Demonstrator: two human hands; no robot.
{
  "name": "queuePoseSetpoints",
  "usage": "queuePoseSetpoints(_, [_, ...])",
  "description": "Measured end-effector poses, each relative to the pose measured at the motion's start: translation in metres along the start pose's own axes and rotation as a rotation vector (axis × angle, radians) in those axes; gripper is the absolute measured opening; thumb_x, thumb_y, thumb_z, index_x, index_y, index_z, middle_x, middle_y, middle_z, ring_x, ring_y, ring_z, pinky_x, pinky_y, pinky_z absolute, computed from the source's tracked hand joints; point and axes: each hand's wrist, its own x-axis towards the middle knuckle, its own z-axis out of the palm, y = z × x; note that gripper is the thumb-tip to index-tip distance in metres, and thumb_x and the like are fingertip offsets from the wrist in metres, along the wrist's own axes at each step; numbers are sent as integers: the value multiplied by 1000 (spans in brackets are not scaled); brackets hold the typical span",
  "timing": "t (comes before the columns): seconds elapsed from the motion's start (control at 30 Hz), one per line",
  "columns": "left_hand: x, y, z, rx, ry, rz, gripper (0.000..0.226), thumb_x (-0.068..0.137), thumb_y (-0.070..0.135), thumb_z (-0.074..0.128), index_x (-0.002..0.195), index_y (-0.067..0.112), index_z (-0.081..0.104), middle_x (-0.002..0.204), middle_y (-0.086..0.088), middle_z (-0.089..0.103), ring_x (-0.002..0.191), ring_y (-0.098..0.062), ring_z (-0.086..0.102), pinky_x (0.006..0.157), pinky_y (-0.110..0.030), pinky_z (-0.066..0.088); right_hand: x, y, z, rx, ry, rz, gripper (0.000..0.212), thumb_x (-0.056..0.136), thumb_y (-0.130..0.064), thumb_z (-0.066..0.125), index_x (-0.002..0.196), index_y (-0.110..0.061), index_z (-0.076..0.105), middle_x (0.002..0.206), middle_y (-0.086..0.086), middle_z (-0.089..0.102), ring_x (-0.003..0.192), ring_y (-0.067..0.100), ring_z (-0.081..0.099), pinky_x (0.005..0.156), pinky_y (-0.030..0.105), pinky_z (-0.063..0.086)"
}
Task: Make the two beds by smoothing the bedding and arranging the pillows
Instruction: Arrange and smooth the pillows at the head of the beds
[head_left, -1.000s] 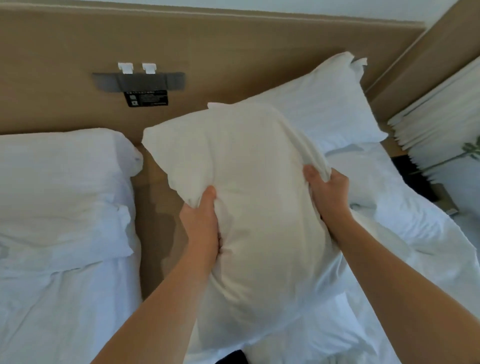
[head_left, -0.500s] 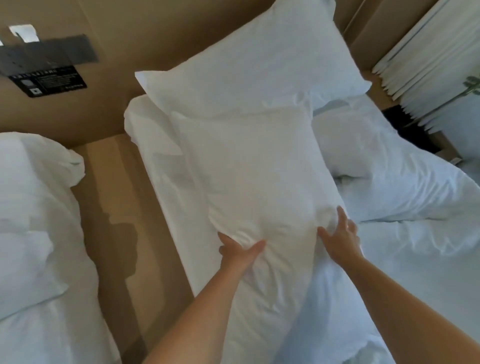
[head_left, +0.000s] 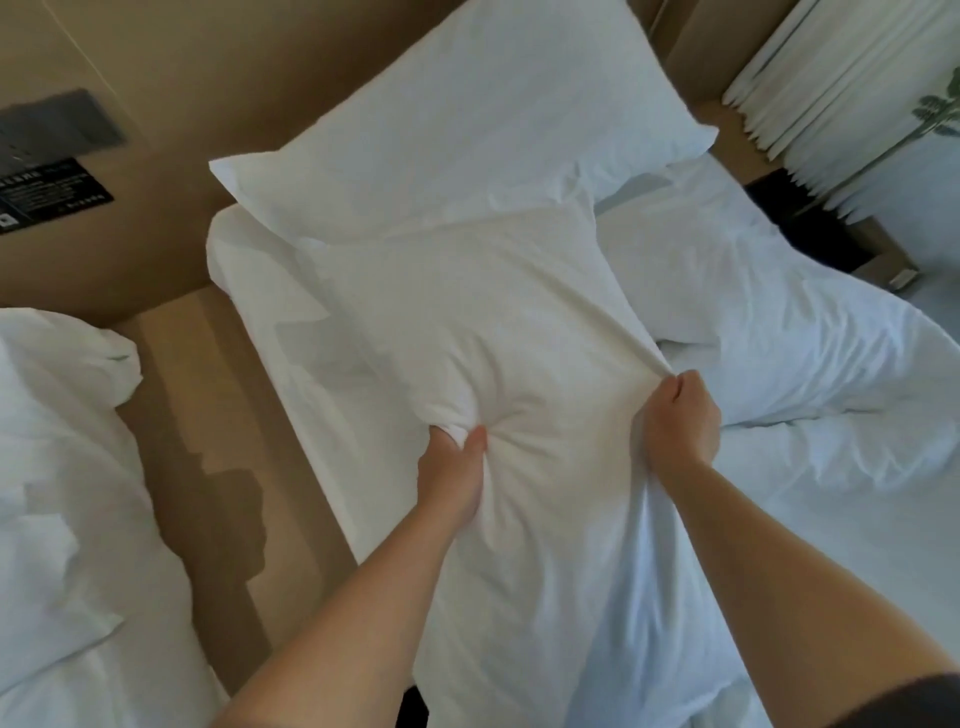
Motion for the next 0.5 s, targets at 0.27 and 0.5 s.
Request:
queuePoseSetpoints(0.27, [-21, 16, 43, 194, -150, 71, 39, 100, 32, 46, 133, 13, 37, 130, -12, 56, 119, -32, 55, 90, -30, 40, 22, 9, -35, -90, 134, 29, 34, 99, -34, 35, 129, -20, 44, 139, 13, 42, 131, 33, 38, 107, 57, 23])
queuePoseSetpoints(0.5, [7, -23, 17, 324, -208, 185, 83, 96, 42, 52, 155, 22, -3, 160, -5, 23, 139, -26, 37, 106, -32, 34, -17, 37, 53, -547, -402, -196, 69, 91, -71, 10, 149, -46, -18, 158, -5, -29, 146, 32, -23, 107, 75, -1])
